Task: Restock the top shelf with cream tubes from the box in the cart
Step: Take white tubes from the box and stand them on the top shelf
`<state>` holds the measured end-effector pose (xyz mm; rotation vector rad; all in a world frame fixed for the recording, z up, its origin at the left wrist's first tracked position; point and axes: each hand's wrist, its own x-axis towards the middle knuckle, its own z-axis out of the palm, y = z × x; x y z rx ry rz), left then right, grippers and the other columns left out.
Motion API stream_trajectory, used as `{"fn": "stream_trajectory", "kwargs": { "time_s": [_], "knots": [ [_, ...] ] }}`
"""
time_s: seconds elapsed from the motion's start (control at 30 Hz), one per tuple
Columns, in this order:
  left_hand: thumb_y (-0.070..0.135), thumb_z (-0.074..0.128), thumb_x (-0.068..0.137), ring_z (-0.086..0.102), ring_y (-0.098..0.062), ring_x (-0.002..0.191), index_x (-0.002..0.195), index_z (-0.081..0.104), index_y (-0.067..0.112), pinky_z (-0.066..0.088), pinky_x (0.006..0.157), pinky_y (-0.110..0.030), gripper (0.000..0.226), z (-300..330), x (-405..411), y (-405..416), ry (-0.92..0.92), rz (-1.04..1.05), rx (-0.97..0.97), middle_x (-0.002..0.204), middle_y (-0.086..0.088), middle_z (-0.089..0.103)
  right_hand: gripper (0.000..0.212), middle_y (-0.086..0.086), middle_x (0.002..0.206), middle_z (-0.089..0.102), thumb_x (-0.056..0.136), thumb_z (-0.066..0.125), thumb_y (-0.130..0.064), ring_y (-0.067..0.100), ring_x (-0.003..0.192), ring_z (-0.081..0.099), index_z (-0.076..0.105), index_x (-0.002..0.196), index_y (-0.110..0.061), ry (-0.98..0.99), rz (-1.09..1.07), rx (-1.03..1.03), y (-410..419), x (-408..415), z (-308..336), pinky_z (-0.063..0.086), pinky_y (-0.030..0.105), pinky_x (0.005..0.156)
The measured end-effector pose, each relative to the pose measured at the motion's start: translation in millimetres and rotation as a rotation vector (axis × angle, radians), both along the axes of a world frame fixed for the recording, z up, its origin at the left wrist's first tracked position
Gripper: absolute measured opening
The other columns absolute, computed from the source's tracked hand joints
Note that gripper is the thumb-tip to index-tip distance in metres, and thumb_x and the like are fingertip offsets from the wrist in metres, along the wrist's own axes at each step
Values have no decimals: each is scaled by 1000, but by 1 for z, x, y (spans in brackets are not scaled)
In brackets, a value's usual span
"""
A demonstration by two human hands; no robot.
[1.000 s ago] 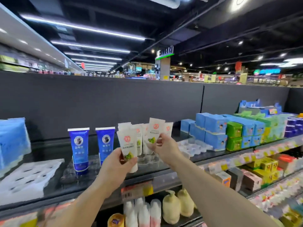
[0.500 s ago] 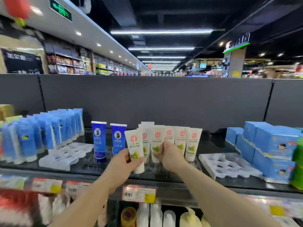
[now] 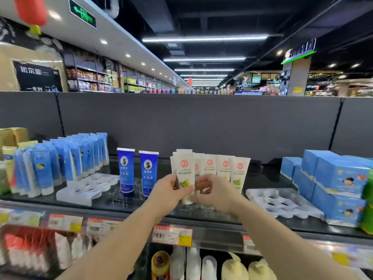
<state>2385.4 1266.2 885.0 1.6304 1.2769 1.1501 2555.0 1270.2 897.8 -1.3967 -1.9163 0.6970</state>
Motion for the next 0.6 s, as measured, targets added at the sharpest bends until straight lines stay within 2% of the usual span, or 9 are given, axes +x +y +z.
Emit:
{"fn": "stream_trajectory", "kwargs": {
  "time_s": [0.07, 0.13, 0.17, 0.27, 0.33, 0.4, 0.5, 0.6],
  "knots": [
    [26, 66, 89, 66, -11, 102, 109, 66, 32, 56, 89, -37, 21, 2, 10, 3, -28, -42, -20, 109, 13, 70, 36, -15, 102, 69, 78, 77, -30, 5, 91, 64, 59, 110, -31, 3, 30, 17, -2, -2, 0, 54, 24, 75],
    [30, 62, 92, 65, -11, 101, 115, 66, 30, 55, 84, -30, 23, 4, 14, 6, -16, -65, -8, 111, 12, 69, 35, -14, 101, 71, 79, 77, -29, 4, 91, 66, 62, 111, -30, 86, -5, 57, 0, 2, 0, 57, 29, 80],
    [32, 61, 93, 63, -8, 100, 120, 65, 29, 53, 81, -24, 27, 4, 13, 6, 21, -55, 17, 113, 13, 67, 34, -15, 100, 71, 80, 76, -29, 2, 90, 66, 63, 111, -31, 120, -45, 64, 3, 7, 0, 57, 27, 77],
    [34, 60, 93, 54, 1, 106, 128, 58, 25, 44, 86, -17, 36, -3, -1, 7, 294, 32, 113, 121, 15, 60, 30, -18, 95, 68, 83, 74, -26, -2, 86, 62, 61, 110, -30, 162, -204, 75, 12, 23, 1, 45, 16, 63],
    [36, 59, 93, 48, 2, 107, 129, 58, 26, 41, 89, -18, 37, -12, -9, 3, 526, 35, 138, 124, 15, 58, 31, -18, 96, 66, 84, 73, -22, -3, 85, 59, 59, 111, -29, 136, -216, 66, 17, 26, -3, 42, 15, 61],
    [38, 59, 92, 46, 3, 103, 128, 59, 27, 37, 88, -16, 37, -21, -11, -1, 644, 29, 159, 125, 15, 58, 29, -13, 100, 66, 85, 73, -19, 1, 85, 60, 58, 109, -27, 93, -206, 33, 21, 21, -10, 44, 17, 63],
    [37, 60, 92, 49, 2, 97, 123, 63, 26, 36, 83, -14, 33, -27, -12, -2, 684, 42, 202, 119, 12, 61, 27, -11, 105, 64, 85, 72, -18, 9, 93, 58, 56, 106, -24, -2, -213, 4, 28, 15, -21, 45, 25, 77],
    [36, 60, 92, 52, 3, 95, 118, 66, 27, 37, 81, -13, 28, -29, -12, 0, 698, 22, 225, 116, 13, 63, 22, -9, 98, 60, 87, 70, -22, 7, 85, 55, 52, 101, -22, -64, -225, -52, 31, 17, -21, 43, 23, 71]
  ]
}}
